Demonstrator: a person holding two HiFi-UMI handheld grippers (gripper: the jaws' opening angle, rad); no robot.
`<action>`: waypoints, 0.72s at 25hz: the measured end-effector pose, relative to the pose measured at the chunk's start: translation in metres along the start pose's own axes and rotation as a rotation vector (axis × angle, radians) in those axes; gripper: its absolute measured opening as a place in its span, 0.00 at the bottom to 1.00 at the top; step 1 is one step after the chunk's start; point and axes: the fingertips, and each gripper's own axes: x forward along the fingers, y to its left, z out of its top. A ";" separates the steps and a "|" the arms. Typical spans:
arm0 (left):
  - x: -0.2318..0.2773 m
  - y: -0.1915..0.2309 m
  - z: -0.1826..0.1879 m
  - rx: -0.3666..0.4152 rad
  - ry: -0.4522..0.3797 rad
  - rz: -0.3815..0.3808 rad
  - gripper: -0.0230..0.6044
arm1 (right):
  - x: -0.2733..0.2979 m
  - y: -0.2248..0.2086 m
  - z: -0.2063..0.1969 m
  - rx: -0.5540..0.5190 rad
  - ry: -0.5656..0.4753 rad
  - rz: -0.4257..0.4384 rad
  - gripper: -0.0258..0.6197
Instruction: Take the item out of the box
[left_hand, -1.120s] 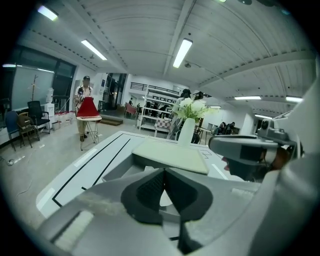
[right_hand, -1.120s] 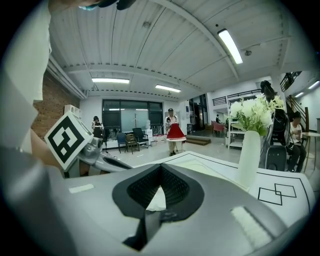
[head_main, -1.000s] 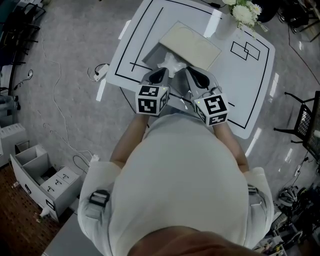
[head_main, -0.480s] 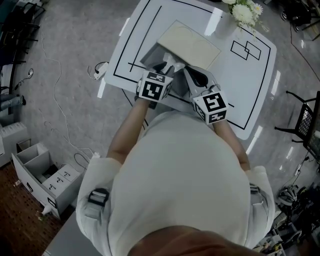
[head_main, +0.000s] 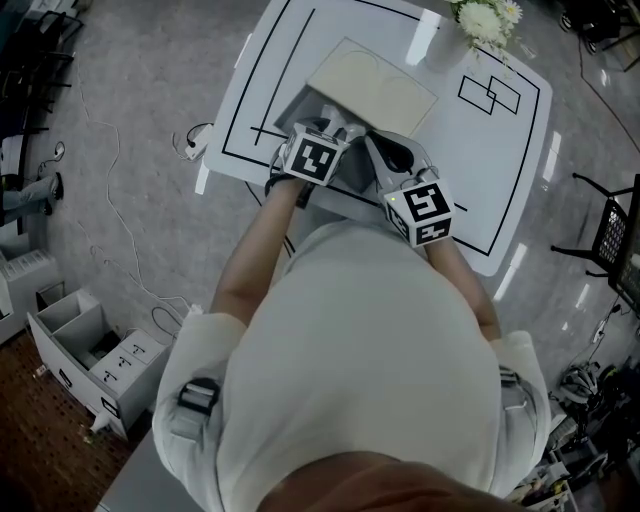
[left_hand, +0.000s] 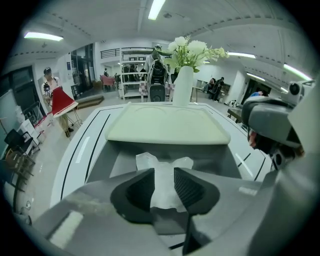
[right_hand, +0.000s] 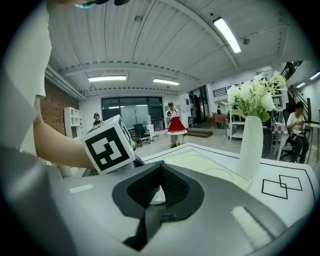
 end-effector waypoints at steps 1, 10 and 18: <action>0.002 0.000 -0.001 0.007 0.013 0.002 0.24 | 0.000 -0.001 0.000 0.001 0.001 -0.001 0.04; 0.005 0.002 -0.004 0.020 0.038 0.019 0.20 | 0.001 -0.003 0.000 0.008 -0.003 -0.008 0.04; 0.004 0.005 -0.005 0.023 0.037 0.014 0.07 | -0.002 -0.004 0.001 0.009 -0.009 -0.020 0.04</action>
